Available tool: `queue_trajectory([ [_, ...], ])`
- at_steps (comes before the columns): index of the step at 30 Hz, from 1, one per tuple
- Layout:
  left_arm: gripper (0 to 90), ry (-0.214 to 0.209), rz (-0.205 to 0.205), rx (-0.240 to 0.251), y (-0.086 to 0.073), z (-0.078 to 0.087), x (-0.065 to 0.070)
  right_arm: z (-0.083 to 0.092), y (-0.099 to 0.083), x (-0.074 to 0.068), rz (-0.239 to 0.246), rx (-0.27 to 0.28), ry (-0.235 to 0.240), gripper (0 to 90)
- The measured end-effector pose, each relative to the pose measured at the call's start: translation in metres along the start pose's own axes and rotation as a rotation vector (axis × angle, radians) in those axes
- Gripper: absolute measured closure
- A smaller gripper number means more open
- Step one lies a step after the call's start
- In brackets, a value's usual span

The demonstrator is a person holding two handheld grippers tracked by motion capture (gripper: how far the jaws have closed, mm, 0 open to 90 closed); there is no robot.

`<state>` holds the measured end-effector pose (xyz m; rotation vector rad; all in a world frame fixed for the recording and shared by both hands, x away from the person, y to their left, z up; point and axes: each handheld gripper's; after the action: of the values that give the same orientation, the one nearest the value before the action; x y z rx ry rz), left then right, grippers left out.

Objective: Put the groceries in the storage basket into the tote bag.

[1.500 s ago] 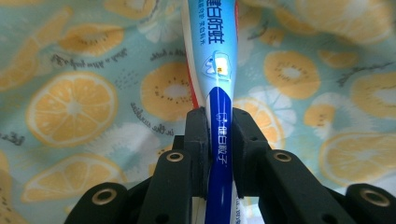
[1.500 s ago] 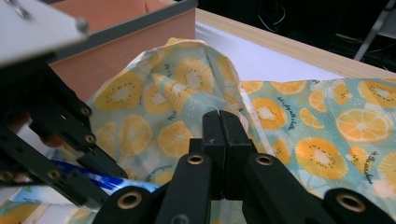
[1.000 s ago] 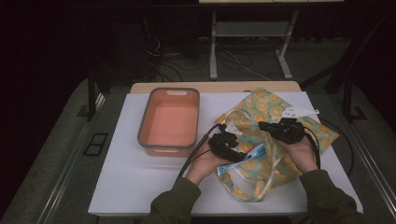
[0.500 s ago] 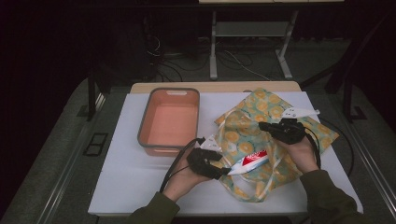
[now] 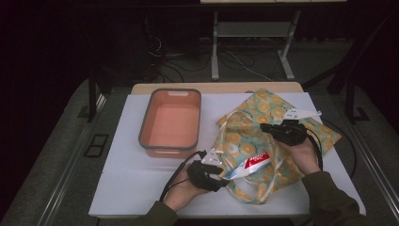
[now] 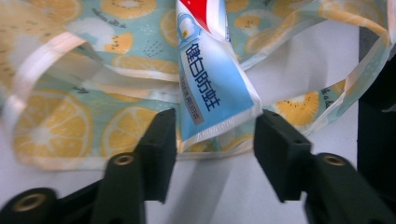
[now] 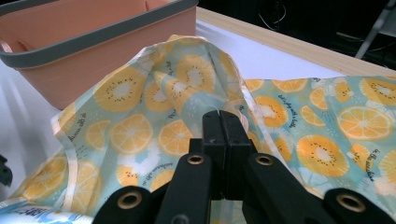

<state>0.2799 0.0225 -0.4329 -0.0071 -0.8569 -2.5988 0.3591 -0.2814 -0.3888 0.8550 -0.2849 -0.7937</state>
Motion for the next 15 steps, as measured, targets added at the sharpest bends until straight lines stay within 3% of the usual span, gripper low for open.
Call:
queue_trajectory([
  [2,62.2,0.000,-0.014,0.001,0.002,-0.003,0.001,0.000,0.000,0.000,0.001,-0.002,0.000,89.7],
  [6,77.8,0.048,-0.066,0.012,0.010,-0.003,0.002,-0.001,0.000,-0.001,0.003,-0.001,0.002,89.7],
  [9,88.3,0.054,-0.072,0.011,0.016,-0.005,-0.002,-0.002,0.001,-0.002,0.003,-0.003,0.002,89.7],
  [15,89.6,0.072,-0.074,0.003,0.033,-0.013,-0.008,-0.001,0.001,-0.002,0.003,-0.002,0.003,89.7],
])
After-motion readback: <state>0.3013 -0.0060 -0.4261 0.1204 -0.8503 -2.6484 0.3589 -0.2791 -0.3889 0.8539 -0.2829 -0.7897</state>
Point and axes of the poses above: each handheld gripper's, and its own axes: z roughly backward along the jaws, y roughly out of its top, x roughly to its right, and after that the axes turned 10 degrees about -x, right-handed
